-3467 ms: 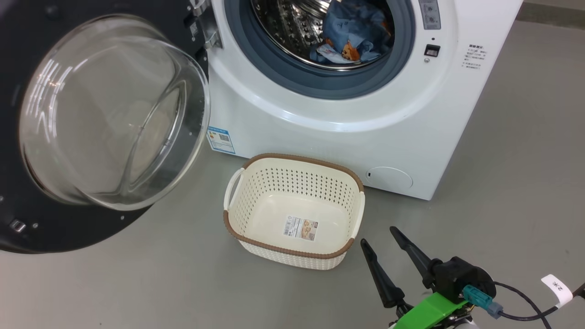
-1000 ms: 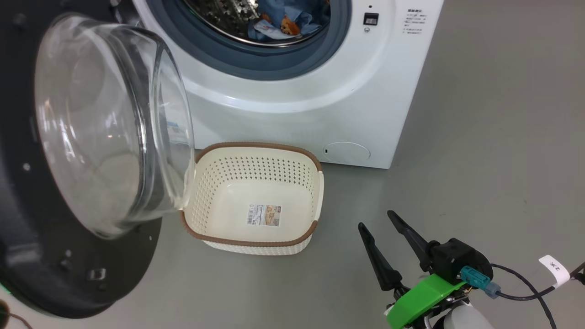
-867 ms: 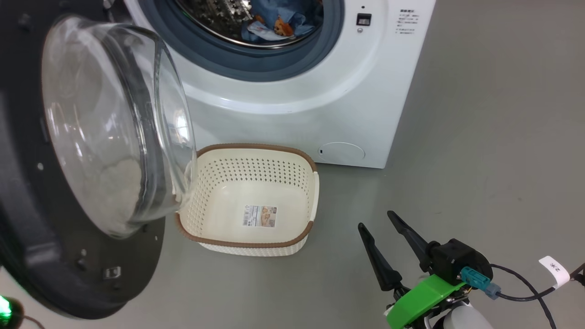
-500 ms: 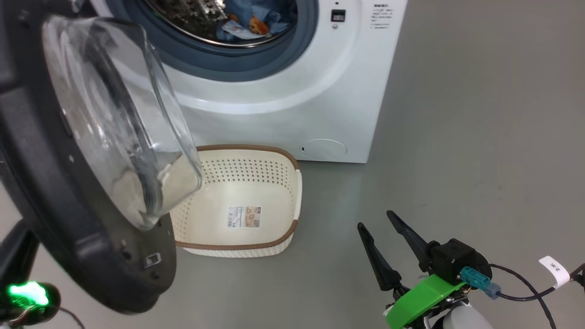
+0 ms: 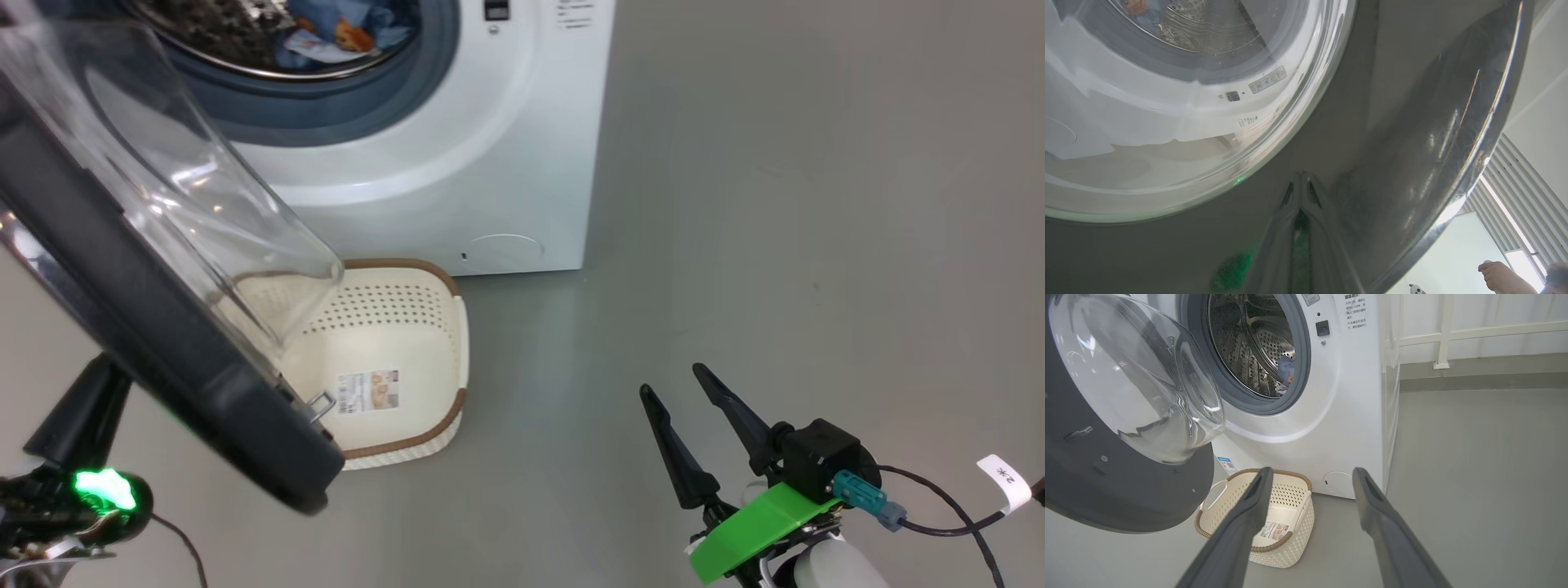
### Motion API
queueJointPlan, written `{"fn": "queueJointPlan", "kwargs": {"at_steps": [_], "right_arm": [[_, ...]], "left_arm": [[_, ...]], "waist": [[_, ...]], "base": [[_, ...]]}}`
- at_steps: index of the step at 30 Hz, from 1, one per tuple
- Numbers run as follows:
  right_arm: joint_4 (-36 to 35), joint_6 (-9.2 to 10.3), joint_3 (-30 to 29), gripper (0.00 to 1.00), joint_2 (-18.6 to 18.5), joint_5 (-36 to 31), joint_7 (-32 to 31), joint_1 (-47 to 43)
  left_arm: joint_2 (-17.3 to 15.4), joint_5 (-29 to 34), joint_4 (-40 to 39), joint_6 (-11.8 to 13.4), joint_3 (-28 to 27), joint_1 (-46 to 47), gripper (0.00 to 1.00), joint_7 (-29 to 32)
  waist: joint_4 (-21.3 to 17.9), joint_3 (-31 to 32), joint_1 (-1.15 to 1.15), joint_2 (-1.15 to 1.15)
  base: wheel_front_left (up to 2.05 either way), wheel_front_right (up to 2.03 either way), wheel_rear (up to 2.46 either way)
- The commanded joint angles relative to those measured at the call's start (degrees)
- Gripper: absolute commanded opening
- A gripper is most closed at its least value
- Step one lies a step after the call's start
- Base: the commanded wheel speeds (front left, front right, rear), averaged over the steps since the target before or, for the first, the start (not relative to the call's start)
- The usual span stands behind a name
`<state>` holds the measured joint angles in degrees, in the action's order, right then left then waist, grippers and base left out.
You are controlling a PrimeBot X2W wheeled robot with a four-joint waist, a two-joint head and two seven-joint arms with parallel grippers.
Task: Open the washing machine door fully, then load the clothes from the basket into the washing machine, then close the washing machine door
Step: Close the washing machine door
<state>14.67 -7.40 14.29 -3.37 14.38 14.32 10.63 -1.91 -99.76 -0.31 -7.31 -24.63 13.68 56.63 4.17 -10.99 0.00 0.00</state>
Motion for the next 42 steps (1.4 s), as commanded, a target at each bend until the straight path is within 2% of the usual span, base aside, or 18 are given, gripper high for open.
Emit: {"fn": "queueJointPlan", "kwargs": {"at_steps": [1, 13, 23, 30, 42], "right_arm": [[-1.86, -0.09, 1.28, 1.0, 0.49, 0.56, 0.66, 0.45], [-4.19, -0.09, 1.01, 1.0, 0.49, 1.84, 0.67, -0.42], [-5.2, -0.09, 0.9, 1.0, 0.49, 2.41, 0.67, -0.55], [-5.13, -0.09, 0.56, 1.0, 0.49, 2.73, 0.67, -0.67], [-4.41, -0.09, -1.55, 1.0, 0.49, 2.13, 0.68, -1.58]], "left_arm": [[-1.16, 0.87, -1.17, -0.18, -0.16, 2.09, 0.0, 0.08], [-1.01, 2.73, 0.05, -0.18, 2.56, 5.55, 0.0, -4.08], [-0.98, 5.04, 4.11, -0.18, 3.0, 10.71, 0.0, -9.07], [-0.98, 6.76, 5.51, -0.18, 2.7, 10.87, 0.0, -10.48], [-0.98, 6.36, 4.04, -0.18, 2.99, 4.84, 0.0, -14.61]], "waist": [[-2.65, -1.17, 0.0, 0.0], [-9.2, -2.82, 0.0, 0.0], [-11.29, -3.45, 0.0, 0.0], [-11.83, -2.7, 0.0, 0.0], [-9.44, 1.06, 0.0, 0.0]], "base": [[0.0, 0.0, 0.0], [0.0, 0.0, 0.0], [0.0, 0.0, 0.0], [0.0, 0.0, 0.0], [0.0, 0.0, 0.0]]}}
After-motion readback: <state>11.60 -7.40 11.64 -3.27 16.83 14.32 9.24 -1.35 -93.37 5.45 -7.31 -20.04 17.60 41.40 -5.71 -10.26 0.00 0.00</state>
